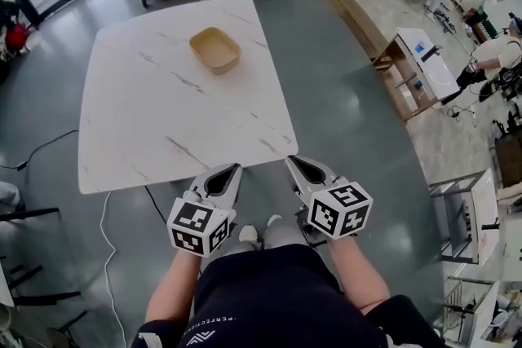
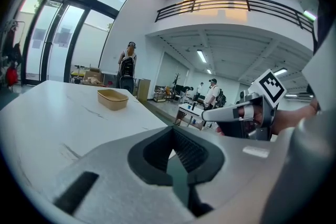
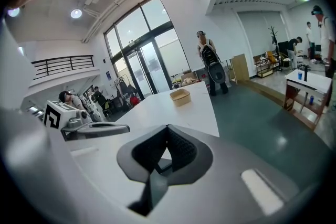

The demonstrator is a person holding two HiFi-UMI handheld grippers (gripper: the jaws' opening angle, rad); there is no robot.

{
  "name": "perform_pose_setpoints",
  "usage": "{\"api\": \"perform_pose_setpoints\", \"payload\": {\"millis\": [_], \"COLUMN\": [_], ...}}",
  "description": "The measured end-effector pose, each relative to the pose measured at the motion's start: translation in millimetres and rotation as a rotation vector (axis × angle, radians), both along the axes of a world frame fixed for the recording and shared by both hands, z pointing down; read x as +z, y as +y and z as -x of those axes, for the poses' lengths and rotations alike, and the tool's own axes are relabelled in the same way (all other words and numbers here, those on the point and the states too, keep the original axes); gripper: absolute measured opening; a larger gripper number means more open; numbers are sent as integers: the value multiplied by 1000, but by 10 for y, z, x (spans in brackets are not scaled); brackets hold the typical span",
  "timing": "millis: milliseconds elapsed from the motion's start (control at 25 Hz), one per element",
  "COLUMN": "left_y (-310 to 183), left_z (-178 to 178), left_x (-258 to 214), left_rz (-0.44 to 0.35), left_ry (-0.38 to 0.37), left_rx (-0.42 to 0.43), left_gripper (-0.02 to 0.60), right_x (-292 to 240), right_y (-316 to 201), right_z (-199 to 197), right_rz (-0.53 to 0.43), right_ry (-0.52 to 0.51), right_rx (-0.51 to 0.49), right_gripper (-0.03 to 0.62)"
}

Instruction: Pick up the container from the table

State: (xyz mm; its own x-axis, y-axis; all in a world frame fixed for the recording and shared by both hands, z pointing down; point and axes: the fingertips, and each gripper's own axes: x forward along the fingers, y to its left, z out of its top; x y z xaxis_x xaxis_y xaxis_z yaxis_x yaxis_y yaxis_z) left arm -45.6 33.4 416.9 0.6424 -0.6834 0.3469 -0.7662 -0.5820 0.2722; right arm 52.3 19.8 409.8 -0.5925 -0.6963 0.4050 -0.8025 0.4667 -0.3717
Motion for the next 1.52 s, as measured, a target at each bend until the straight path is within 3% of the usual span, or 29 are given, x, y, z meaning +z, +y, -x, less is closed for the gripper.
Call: {"api": "perform_pose_setpoints", "payload": {"millis": [280, 640, 1520], "left_y": [-317, -992, -2597], "left_z": [-4, 79, -28], "left_x": [-2, -16, 314], "left_rz": [-24, -35, 69], "left_ry": [-32, -96, -245], "left_rx": [-8, -81, -147], "left_gripper": [-5, -5, -3], "right_x": [-47, -58, 159], "right_y": [-392, -1135, -2724], "right_z": [56, 138, 334], "right_rz": [-21, -20, 66], "right_ry": [19, 12, 26], "right_rx": [-26, -103, -346], "right_gripper": [-2, -2, -2]}}
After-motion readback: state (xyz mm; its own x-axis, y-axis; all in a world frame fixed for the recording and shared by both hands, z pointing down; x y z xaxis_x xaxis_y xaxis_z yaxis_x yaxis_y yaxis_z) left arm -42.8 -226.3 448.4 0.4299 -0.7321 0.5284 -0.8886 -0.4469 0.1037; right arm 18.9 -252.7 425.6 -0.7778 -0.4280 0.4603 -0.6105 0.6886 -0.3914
